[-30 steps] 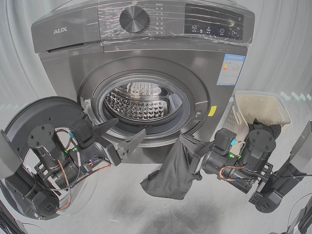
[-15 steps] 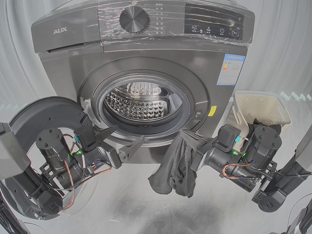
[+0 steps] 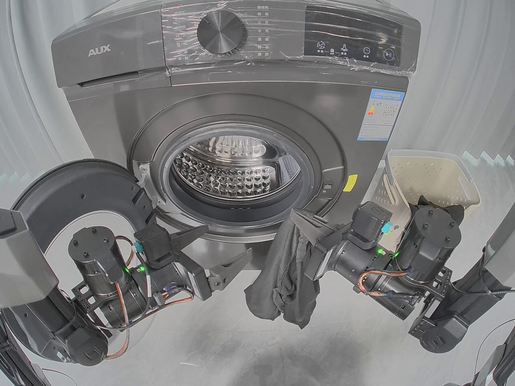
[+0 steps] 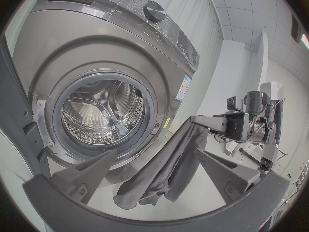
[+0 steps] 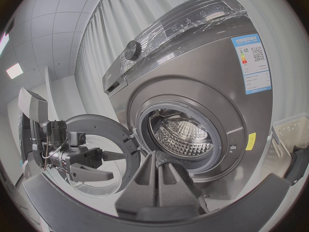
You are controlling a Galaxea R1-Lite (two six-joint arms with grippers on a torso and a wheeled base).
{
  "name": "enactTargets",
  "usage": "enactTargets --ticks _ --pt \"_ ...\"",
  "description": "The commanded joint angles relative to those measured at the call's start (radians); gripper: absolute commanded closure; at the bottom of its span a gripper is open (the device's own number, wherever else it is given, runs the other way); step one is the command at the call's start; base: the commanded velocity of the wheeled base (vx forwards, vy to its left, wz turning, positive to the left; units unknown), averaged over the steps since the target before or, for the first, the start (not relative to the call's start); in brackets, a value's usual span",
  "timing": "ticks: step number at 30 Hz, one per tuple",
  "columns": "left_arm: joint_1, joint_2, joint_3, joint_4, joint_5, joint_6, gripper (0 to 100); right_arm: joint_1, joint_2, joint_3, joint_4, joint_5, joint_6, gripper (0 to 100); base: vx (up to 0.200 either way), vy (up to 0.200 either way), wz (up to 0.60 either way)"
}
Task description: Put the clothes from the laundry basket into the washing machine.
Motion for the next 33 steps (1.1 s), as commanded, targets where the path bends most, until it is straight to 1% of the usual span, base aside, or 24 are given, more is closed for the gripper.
enactTargets --ticks 1,2,5,7,12,13,15,16,18,19,21,25,26,28,33 --pt "-0.01 0.011 0.009 0.0 0.001 0.009 0 0.008 0.013 -0.015 0.002 -0.005 0.0 100 0.0 0.0 0.0" --pt "-0.012 0.014 0.01 0.0 0.001 0.014 0 0.008 0.022 -0.022 0.002 -0.011 0.0 100 0.0 0.0 0.0" --pt "-0.012 0.016 0.012 0.0 0.001 0.023 0 0.01 0.045 -0.053 0.007 -0.054 0.0 100 0.0 0.0 0.0" --pt "-0.019 0.016 0.012 0.0 0.001 0.024 0 0.013 0.053 -0.073 0.013 -0.063 0.001 100 0.0 0.0 0.0" --pt "-0.075 0.001 0.038 -0.002 0.001 0.027 0 0.038 0.068 -0.093 0.017 -0.074 0.018 100 0.0 0.0 0.0" --pt "-0.092 0.002 0.039 -0.002 0.001 0.03 0 0.041 0.078 -0.098 0.017 -0.087 0.024 100 0.0 0.0 0.0" --pt "-0.099 0.011 0.033 -0.002 0.001 0.032 0 0.041 0.087 -0.101 0.017 -0.095 0.027 100 0.0 0.0 0.0" --pt "-0.116 0.025 0.023 -0.002 0.001 0.035 0 0.041 0.094 -0.104 0.017 -0.101 0.029 100 0.0 0.0 0.0" --pt "-0.125 0.04 0.013 -0.002 0.001 0.038 0 0.044 0.096 -0.107 0.017 -0.101 0.032 100 0.0 0.0 0.0" --pt "-0.139 0.062 -0.005 -0.002 0.001 0.05 0 0.047 0.096 -0.116 0.017 -0.103 0.035 100 0.0 0.0 0.0" --pt "-0.15 0.09 -0.023 -0.002 0.002 0.064 0 0.048 0.096 -0.121 0.017 -0.103 0.038 100 0.0 0.0 0.0" --pt "-0.156 0.126 -0.063 -0.002 0.004 0.07 0 0.048 0.096 -0.119 0.017 -0.103 0.04 100 0.0 0.0 0.0" --pt "-0.156 0.145 -0.079 -0.002 0.007 0.073 0 0.048 0.096 -0.119 0.017 -0.103 0.04 100 0.0 0.0 0.0" --pt "-0.148 0.185 -0.12 -0.002 0.031 0.086 0 0.048 0.094 -0.119 0.016 -0.103 0.041 100 0.0 0.0 0.0" --pt "-0.138 0.223 -0.177 -0.002 0.037 0.087 0 0.05 0.094 -0.119 0.016 -0.103 0.043 100 0.0 0.0 0.0"
